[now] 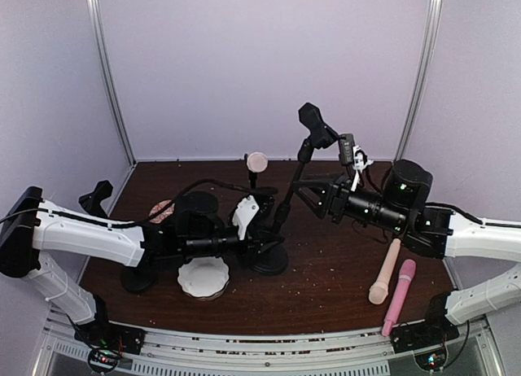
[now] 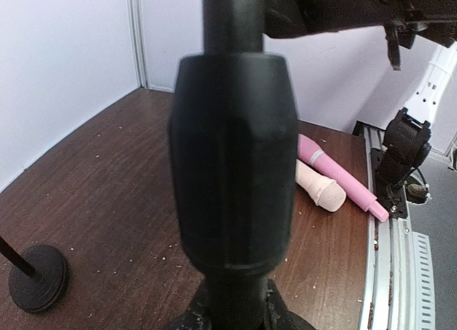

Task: Attach the microphones to the stand

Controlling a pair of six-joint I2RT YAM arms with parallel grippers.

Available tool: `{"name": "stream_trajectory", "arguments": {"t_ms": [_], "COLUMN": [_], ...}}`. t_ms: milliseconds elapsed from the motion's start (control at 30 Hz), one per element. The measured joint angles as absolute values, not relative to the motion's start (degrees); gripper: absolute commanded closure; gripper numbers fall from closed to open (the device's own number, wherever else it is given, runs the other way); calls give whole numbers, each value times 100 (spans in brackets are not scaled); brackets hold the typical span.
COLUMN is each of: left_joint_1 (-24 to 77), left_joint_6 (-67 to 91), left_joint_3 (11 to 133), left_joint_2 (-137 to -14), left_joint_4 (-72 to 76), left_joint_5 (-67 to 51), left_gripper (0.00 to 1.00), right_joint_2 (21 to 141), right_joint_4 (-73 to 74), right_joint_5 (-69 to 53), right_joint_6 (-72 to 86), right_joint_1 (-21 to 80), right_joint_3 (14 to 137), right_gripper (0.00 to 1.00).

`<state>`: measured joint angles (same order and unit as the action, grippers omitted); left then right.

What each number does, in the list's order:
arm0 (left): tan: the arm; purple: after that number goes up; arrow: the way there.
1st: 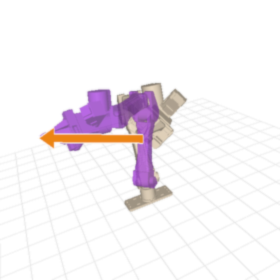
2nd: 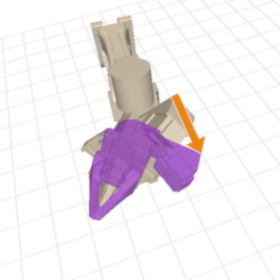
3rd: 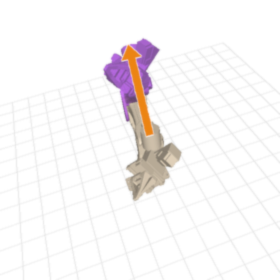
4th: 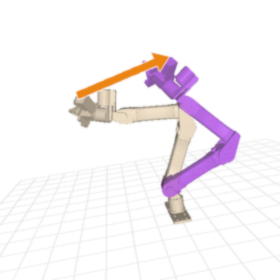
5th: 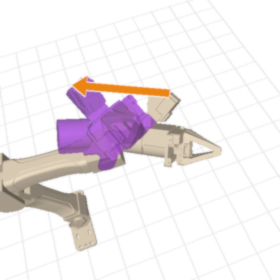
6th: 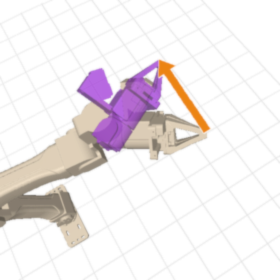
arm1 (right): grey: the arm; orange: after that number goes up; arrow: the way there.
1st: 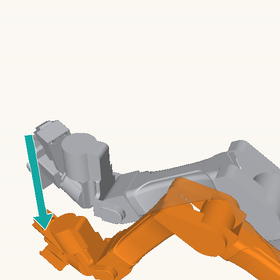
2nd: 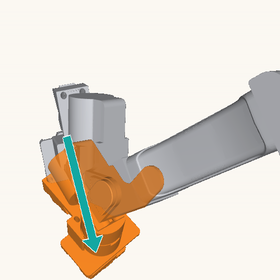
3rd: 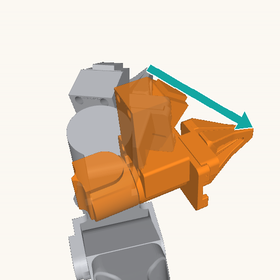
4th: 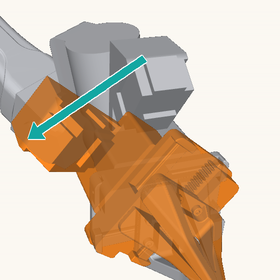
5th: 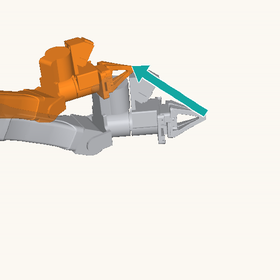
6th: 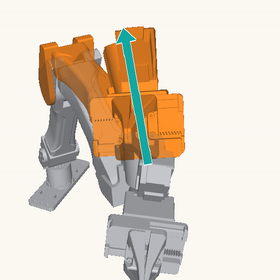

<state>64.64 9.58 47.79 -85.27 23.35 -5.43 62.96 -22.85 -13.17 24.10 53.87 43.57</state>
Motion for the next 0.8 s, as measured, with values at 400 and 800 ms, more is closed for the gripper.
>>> {"name": "stream_trajectory", "arguments": {"t_ms": [400,800], "left_joint_1": [6464,6438], "left_joint_6": [1090,1190], "left_joint_3": [4919,4921], "left_joint_2": [-8519,-8519], "left_joint_4": [2174,2001], "left_joint_5": [-384,-384], "left_gripper": [100,100], "right_joint_2": [6796,7091], "right_joint_4": [-1647,-1745], "right_joint_5": [-1066,-1288], "right_joint_6": [2604,2775], "right_joint_1": [5677,5695], "right_joint_3": [4578,4676], "right_gripper": [58,91]}}
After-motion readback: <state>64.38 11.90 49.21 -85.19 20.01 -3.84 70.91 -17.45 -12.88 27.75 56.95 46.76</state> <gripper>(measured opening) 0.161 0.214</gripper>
